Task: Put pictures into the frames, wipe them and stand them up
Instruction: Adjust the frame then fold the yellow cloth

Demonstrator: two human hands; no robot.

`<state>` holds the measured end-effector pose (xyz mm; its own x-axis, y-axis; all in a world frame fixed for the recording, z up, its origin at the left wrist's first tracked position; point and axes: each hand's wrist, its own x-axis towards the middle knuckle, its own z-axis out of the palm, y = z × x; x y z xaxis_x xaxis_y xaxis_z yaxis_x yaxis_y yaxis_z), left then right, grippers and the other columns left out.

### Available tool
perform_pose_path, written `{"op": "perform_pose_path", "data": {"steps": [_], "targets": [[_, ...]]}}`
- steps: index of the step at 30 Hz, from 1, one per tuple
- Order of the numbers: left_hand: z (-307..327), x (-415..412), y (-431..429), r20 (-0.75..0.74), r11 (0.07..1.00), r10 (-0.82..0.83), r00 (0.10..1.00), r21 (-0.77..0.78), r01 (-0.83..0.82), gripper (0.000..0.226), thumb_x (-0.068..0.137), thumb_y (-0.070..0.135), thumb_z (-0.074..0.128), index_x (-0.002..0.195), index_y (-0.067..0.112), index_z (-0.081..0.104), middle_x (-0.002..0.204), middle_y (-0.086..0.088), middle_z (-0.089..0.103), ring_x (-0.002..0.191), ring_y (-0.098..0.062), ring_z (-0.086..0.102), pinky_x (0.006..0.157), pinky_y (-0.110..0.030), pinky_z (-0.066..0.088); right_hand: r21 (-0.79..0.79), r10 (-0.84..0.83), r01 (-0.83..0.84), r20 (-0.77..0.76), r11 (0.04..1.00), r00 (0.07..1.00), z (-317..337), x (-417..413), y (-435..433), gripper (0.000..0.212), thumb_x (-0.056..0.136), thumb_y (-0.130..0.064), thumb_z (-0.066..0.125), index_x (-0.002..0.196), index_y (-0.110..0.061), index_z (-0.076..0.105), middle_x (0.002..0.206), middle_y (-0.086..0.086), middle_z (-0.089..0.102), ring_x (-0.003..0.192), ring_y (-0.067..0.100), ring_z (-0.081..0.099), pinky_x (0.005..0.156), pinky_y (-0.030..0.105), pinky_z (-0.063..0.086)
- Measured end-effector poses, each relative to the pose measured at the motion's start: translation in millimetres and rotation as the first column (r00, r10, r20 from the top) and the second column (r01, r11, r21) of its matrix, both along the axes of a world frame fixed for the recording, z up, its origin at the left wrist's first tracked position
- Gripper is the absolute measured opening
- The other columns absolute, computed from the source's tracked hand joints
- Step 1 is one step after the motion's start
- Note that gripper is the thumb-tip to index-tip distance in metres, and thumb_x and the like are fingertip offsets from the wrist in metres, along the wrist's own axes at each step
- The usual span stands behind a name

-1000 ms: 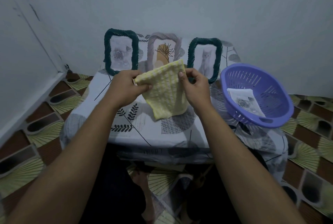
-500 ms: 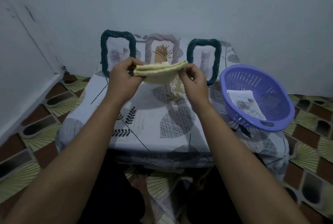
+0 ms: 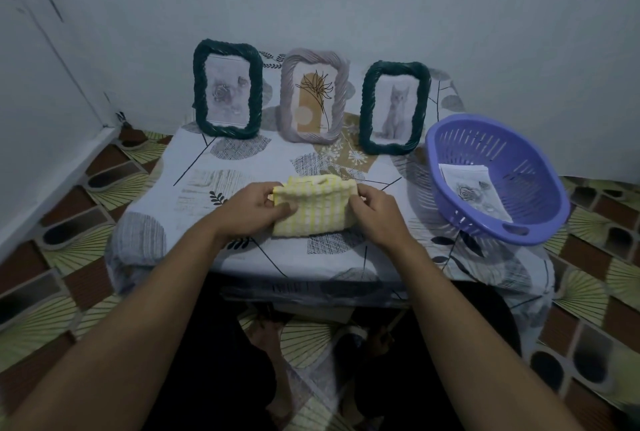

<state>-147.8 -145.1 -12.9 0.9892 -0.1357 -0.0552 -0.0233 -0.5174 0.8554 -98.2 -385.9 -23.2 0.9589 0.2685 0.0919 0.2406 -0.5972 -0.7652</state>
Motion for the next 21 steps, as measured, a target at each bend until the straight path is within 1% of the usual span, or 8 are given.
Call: {"op": "perform_pose_path", "data": {"steps": [1, 3, 4, 6, 10, 14, 19, 21], "targets": [[-3, 3, 0, 0.018, 0.999, 0.025, 1.000, 0.021, -0.025, 0.012, 0.097, 0.025, 0.062, 0.093, 0.016, 0.066, 0.068, 0.015, 0.064, 0.058, 0.002, 0.055, 0.060, -0.021, 0.042, -0.022, 0.000, 0.000, 0.002, 1.000, 1.000, 0, -1, 0, 0.046, 0.084, -0.044, 0.038, 0.096, -0.006, 0.062, 0.083, 0.011, 0.068, 0.078, 0.031, 0.059, 0.071, 0.041, 0.048], [-10, 8, 0, 0.043, 0.989, 0.120, 0.992, 0.087, -0.123, 0.025, 0.101, 0.034, 0.054, 0.096, 0.012, 0.066, 0.088, 0.002, 0.070, 0.078, -0.011, 0.064, 0.071, -0.032, 0.047, -0.075, 0.009, -0.008, 0.013, 0.997, 1.000, -1, -2, 2, 0.035, 0.099, -0.041, 0.038, 0.104, -0.012, 0.058, 0.084, 0.004, 0.066, 0.080, 0.028, 0.058, 0.071, 0.041, 0.044], [-15, 11, -1, 0.050, 0.974, 0.184, 0.982, 0.122, -0.188, 0.030, 0.102, 0.036, 0.051, 0.095, 0.010, 0.064, 0.092, -0.004, 0.070, 0.085, -0.020, 0.064, 0.073, -0.035, 0.046, -0.118, 0.009, -0.006, 0.022, 0.993, 1.000, -1, -1, 4, 0.031, 0.103, -0.040, 0.037, 0.111, -0.017, 0.057, 0.090, 0.001, 0.065, 0.084, 0.026, 0.057, 0.072, 0.040, 0.042], [-21, 16, -7, 0.069, 0.934, 0.300, 0.951, 0.182, -0.308, 0.036, 0.102, 0.039, 0.048, 0.090, 0.008, 0.061, 0.090, -0.010, 0.066, 0.088, -0.030, 0.061, 0.068, -0.035, 0.039, -0.217, -0.015, 0.024, 0.045, 0.976, 0.999, -2, 2, 10, 0.033, 0.106, -0.040, 0.033, 0.123, -0.020, 0.054, 0.102, 0.004, 0.067, 0.094, 0.030, 0.058, 0.076, 0.039, 0.041], [-26, 26, -18, 0.132, 0.839, 0.452, 0.882, 0.272, -0.471, 0.038, 0.103, 0.042, 0.044, 0.098, 0.007, 0.059, 0.100, -0.018, 0.066, 0.095, -0.037, 0.059, 0.073, -0.038, 0.039, -0.337, -0.137, 0.153, 0.071, 0.929, 0.988, -3, 12, 27, 0.033, 0.107, -0.039, 0.030, 0.118, -0.019, 0.054, 0.109, 0.010, 0.068, 0.103, 0.034, 0.060, 0.076, 0.038, 0.037], [-32, 32, -22, 0.162, 0.758, 0.520, 0.839, 0.365, -0.540, 0.041, 0.103, 0.048, 0.039, 0.102, 0.011, 0.056, 0.101, -0.020, 0.065, 0.093, -0.039, 0.059, 0.069, -0.038, 0.038, -0.420, -0.175, 0.191, 0.075, 0.887, 0.982, -6, 19, 37, 0.036, 0.106, -0.038, 0.029, 0.119, -0.017, 0.055, 0.110, 0.009, 0.069, 0.104, 0.032, 0.062, 0.075, 0.036, 0.036], [-34, 32, -26, 0.189, 0.728, 0.548, 0.815, 0.372, -0.576, 0.045, 0.097, 0.058, 0.046, 0.079, 0.016, 0.047, 0.084, -0.013, 0.063, 0.079, -0.033, 0.058, 0.061, -0.035, 0.036, -0.450, -0.240, 0.215, 0.000, 0.867, 0.971, -7, 21, 37, 0.037, 0.105, -0.038, 0.033, 0.113, -0.014, 0.060, 0.117, 0.010, 0.067, 0.108, 0.033, 0.060, 0.077, 0.036, 0.036], [-34, 30, -25, 0.207, 0.720, 0.568, 0.797, 0.345, -0.602, 0.046, 0.095, 0.058, 0.050, 0.077, 0.016, 0.047, 0.079, -0.011, 0.061, 0.075, -0.031, 0.056, 0.058, -0.034, 0.033, -0.439, -0.245, 0.210, -0.024, 0.874, 0.969, -6, 21, 35, 0.036, 0.103, -0.041, 0.036, 0.107, -0.015, 0.061, 0.115, 0.010, 0.066, 0.105, 0.033, 0.060, 0.077, 0.035, 0.038]]}}
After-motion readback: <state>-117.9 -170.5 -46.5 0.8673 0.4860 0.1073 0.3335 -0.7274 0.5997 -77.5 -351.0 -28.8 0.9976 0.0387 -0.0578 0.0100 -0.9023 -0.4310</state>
